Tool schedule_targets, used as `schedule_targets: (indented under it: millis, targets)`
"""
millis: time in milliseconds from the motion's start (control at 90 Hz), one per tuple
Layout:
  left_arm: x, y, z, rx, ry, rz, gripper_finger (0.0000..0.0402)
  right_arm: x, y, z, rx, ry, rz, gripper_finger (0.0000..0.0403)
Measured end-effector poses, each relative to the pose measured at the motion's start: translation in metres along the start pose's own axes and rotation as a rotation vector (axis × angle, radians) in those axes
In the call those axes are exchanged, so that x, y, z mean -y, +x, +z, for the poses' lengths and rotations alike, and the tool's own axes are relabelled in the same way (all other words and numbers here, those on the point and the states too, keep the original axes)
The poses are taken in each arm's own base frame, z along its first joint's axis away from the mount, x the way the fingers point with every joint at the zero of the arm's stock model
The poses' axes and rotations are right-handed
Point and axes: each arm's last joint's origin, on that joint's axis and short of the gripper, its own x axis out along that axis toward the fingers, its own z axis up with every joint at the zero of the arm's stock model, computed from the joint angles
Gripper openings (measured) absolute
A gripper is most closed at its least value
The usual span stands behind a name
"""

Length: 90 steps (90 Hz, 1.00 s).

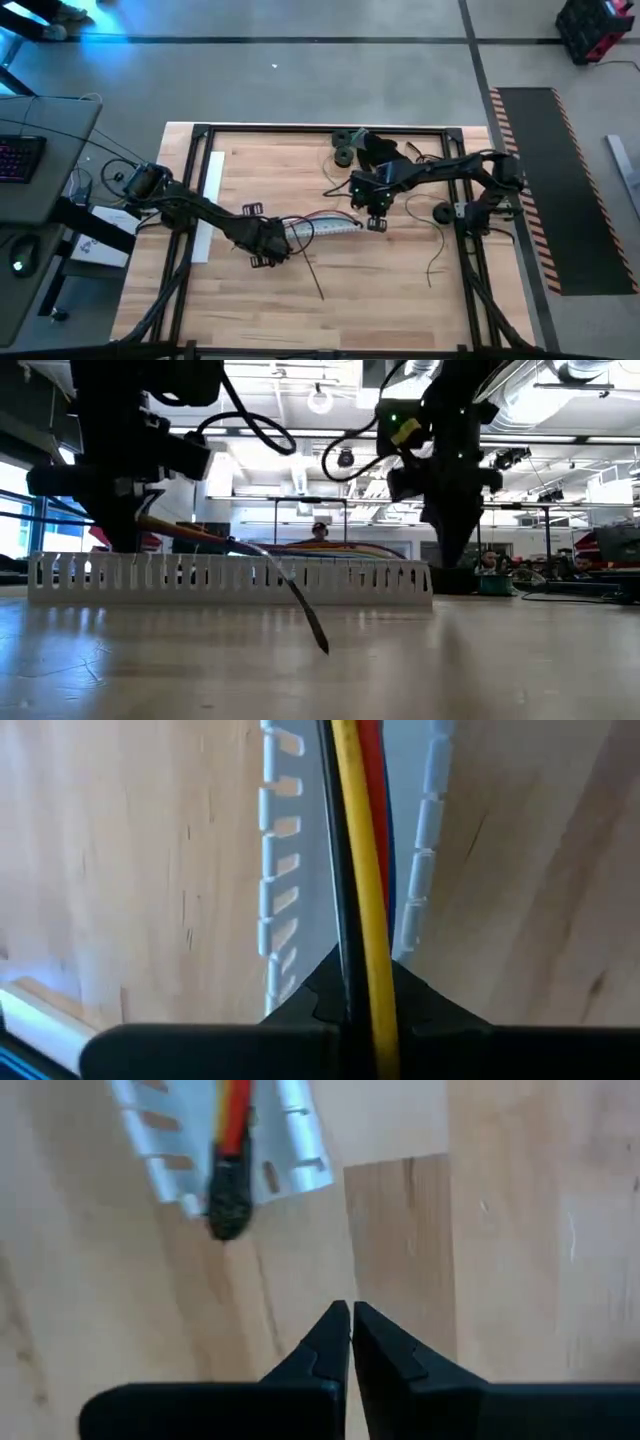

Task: Ziptie cables
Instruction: Put ziptied cables in a white cable duct

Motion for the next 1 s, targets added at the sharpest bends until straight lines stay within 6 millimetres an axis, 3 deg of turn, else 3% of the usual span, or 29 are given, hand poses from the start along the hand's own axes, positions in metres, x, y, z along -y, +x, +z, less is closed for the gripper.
schedule_targets:
  millis: [311, 700, 1000]
  targets:
    - [0.006, -0.002, 0.005, 0.067, -0.032, -0.037, 0.0006, 0.001, -0.002, 0.004, 0.047, -0.011, -0.007, 0.0000]
    - [0.006, -0.004, 0.003, 0.004, -0.005, -0.095, 0.0128, 0.001, -0.002, 0.008, 0.089, -0.014, -0.009, 0.0000]
    - [-0.009, -0.029, -0.011, -0.008, -0.122, -0.146, 0.0142, 0.002, -0.002, 0.010, 0.104, -0.014, -0.010, 0.0000]
